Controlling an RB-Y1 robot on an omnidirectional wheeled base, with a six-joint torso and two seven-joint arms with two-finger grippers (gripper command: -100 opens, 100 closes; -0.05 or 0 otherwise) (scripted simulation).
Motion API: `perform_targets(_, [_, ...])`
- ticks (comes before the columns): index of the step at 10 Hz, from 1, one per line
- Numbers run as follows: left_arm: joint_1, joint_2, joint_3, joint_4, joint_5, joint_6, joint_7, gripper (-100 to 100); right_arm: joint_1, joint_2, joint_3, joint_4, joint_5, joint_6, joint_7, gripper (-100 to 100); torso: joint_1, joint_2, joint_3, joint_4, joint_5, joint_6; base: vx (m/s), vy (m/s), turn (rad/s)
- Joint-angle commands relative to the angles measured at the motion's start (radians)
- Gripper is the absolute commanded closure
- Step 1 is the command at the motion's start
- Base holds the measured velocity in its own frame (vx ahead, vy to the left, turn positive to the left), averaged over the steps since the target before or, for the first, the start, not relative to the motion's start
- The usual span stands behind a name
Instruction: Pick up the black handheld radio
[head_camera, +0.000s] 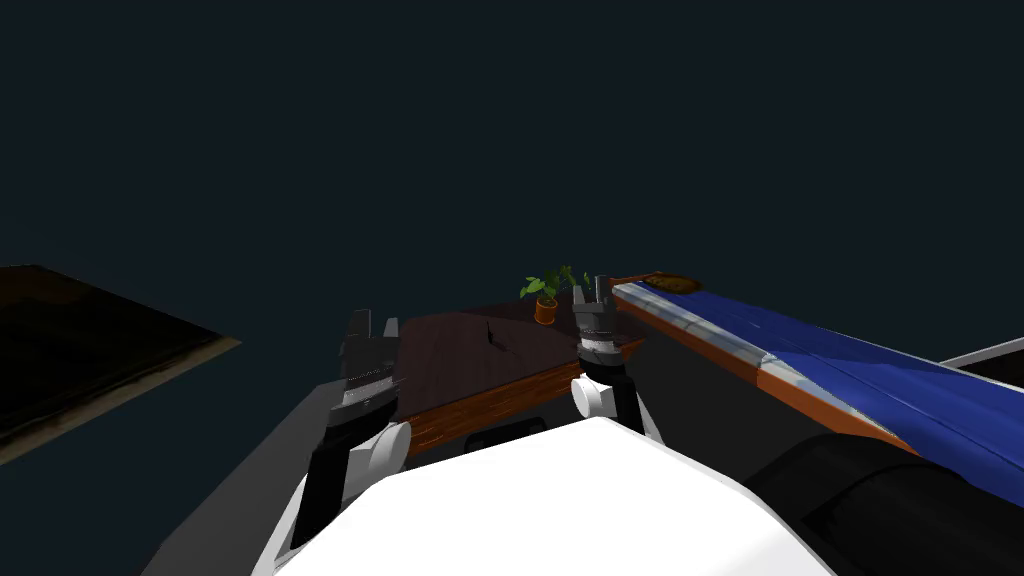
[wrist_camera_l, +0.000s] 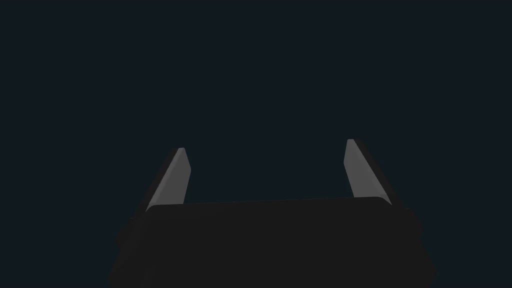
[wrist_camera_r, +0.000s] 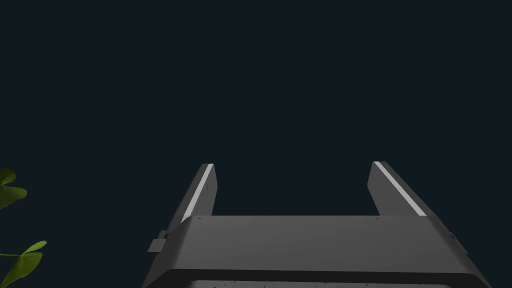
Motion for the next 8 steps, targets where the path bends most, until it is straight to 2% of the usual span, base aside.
perform_targets(1, [-0.015, 0.038, -0.014, 0.027, 0.003, 0.018, -0.004, -100, 0.0, 0.0, 0.0, 0.0, 0.0, 0.0, 0.0, 0, 0.0, 0.0, 0.0, 0.0, 0.0, 0.0, -0.021, -0.016, -0.106])
perform_targets(4, [-0.049, 0.086, -0.05, 0.091, 0.011, 0.059, -0.015, -100, 0.0, 0.0, 0.0, 0.0, 0.0, 0.0, 0.0, 0, -0.001, 0.002, 0.001, 0.0, 0.0, 0.0, -0.041, -0.025, -0.124])
perform_targets(8, [-0.117, 0.148, -0.127, 0.214, 0.032, 0.143, -0.042, -100, 0.0, 0.0, 0.0, 0.0, 0.0, 0.0, 0.0, 0, -0.003, 0.004, 0.002, 0.001, -0.001, 0.0, -0.058, -0.042, -0.209])
